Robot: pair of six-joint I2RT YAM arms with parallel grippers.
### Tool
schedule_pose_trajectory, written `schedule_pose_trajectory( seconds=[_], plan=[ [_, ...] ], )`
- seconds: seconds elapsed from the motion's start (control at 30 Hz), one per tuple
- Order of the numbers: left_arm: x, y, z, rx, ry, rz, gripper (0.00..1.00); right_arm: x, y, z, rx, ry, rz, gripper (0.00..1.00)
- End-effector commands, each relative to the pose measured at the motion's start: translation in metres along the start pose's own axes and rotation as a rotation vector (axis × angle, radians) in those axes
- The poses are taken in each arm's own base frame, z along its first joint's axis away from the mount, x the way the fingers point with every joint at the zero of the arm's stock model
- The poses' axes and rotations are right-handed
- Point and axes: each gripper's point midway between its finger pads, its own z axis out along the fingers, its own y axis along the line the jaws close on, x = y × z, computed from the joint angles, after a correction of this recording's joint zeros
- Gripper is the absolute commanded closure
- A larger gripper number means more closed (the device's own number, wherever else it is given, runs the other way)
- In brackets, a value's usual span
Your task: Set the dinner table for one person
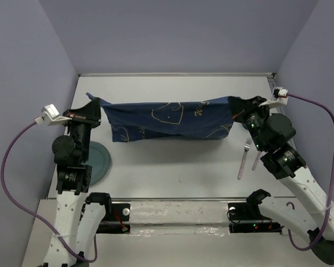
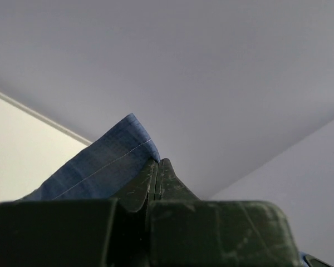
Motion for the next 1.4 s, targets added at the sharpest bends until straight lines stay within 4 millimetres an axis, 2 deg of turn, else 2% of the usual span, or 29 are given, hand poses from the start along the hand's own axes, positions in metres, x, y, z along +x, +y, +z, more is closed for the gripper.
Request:
schedule_pose_trajectory(
  seconds=[0.0,0.1,0.2,0.27,0.33,0.37,0.4,0.43,0.47,0.5,0.53,0.57,0.6,0.63,0.67,0.7,0.73,0.77,0.8,0.87,1.0,1.1,1.13,1.17,1.2,1.27,1.3,1.33,1.37],
  plan=[
    [-0.025,-0.015,-0.010,0.003,-0.064,0.061,1.00,-0.010,0.001,-0.010,0.019,0.066,-0.136,1.00],
    [-0.029,-0.021,-0.009,0.010,-0.069,0.069,1.00,-0.018,0.009,-0.006,0.013,0.071,-0.155,1.00],
    [-0.029,-0.021,-0.003,0.019,-0.075,0.072,1.00,-0.026,0.009,0.010,0.054,0.052,-0.217,1.00],
    [-0.016,-0.009,0.011,-0.011,-0.045,0.060,1.00,-0.028,0.009,0.023,0.076,0.042,-0.241,1.00],
    [-0.007,-0.007,0.026,-0.002,-0.027,0.040,1.00,-0.019,0.008,0.045,0.106,0.060,-0.289,1.00],
    [0.008,0.005,0.041,-0.032,0.017,0.035,1.00,-0.020,0.008,0.054,0.117,0.045,-0.300,1.00],
    [0.006,0.001,0.049,-0.023,0.009,0.034,1.00,-0.008,0.003,0.069,0.139,0.065,-0.343,1.00],
    [0.016,0.016,0.065,-0.070,0.032,0.032,1.00,-0.016,0.006,0.079,0.143,0.040,-0.346,1.00],
    [0.015,0.016,0.073,-0.077,0.029,0.035,1.00,-0.023,0.001,0.090,0.155,0.027,-0.354,1.00],
    [0.003,0.003,0.084,-0.057,0.009,0.036,1.00,-0.014,-0.007,0.109,0.175,0.051,-0.379,1.00],
    [0.013,0.012,0.100,-0.084,0.044,0.046,1.00,-0.019,-0.010,0.119,0.178,0.048,-0.382,1.00],
    [0.010,0.011,0.110,-0.087,0.045,0.049,1.00,-0.046,-0.007,0.130,0.171,0.002,-0.371,1.00],
    [0.007,0.008,0.118,-0.087,0.043,0.054,1.00,-0.053,-0.008,0.139,0.167,-0.007,-0.369,1.00],
    [0.002,0.000,0.135,-0.080,0.041,0.059,1.00,-0.049,-0.017,0.155,0.179,0.012,-0.376,1.00],
    [-0.002,-0.005,0.144,-0.077,0.039,0.067,1.00,-0.079,-0.003,0.160,0.159,-0.046,-0.362,1.00],
    [-0.020,-0.026,0.153,-0.044,0.011,0.069,1.00,-0.093,-0.007,0.166,0.173,-0.070,-0.368,1.00],
    [-0.017,-0.023,0.166,-0.054,0.025,0.077,1.00,-0.096,-0.011,0.175,0.184,-0.072,-0.374,1.00],
    [-0.022,-0.030,0.171,-0.042,0.020,0.081,1.00,-0.109,-0.010,0.178,0.195,-0.097,-0.376,1.00],
    [-0.037,-0.048,0.176,-0.009,-0.004,0.084,1.00,-0.137,0.008,0.176,0.174,-0.158,-0.372,1.00],
    [-0.039,-0.051,0.184,-0.003,-0.003,0.081,1.00,-0.158,0.007,0.177,0.195,-0.189,-0.386,1.00],
    [-0.038,-0.059,0.182,0.033,0.007,0.067,1.00,-0.174,0.015,0.170,0.188,-0.226,-0.413,1.00],
    [-0.018,-0.041,0.171,0.018,0.043,0.047,1.00,-0.136,-0.006,0.170,0.195,-0.137,-0.419,1.00],
    [0.005,-0.015,0.165,-0.016,0.080,0.039,1.00,-0.133,-0.008,0.158,0.192,-0.135,-0.410,1.00],
    [0.008,-0.010,0.153,-0.021,0.079,0.017,1.00,-0.090,-0.037,0.159,0.227,-0.045,-0.417,1.00],
    [0.036,0.022,0.141,-0.066,0.117,0.005,1.00,-0.072,-0.046,0.154,0.226,-0.012,-0.387,1.00],
    [0.049,0.040,0.121,-0.091,0.128,-0.020,1.00,-0.049,-0.062,0.136,0.228,0.007,-0.360,1.00],
    [0.060,0.053,0.112,-0.113,0.142,-0.023,1.00,0.003,-0.098,0.126,0.273,0.113,-0.362,1.00],
    [0.084,0.083,0.095,-0.165,0.182,-0.026,1.00,0.024,-0.111,0.119,0.283,0.145,-0.339,1.00],
    [0.090,0.091,0.083,-0.169,0.183,-0.029,1.00,0.043,-0.123,0.113,0.299,0.179,-0.325,1.00]
  ],
)
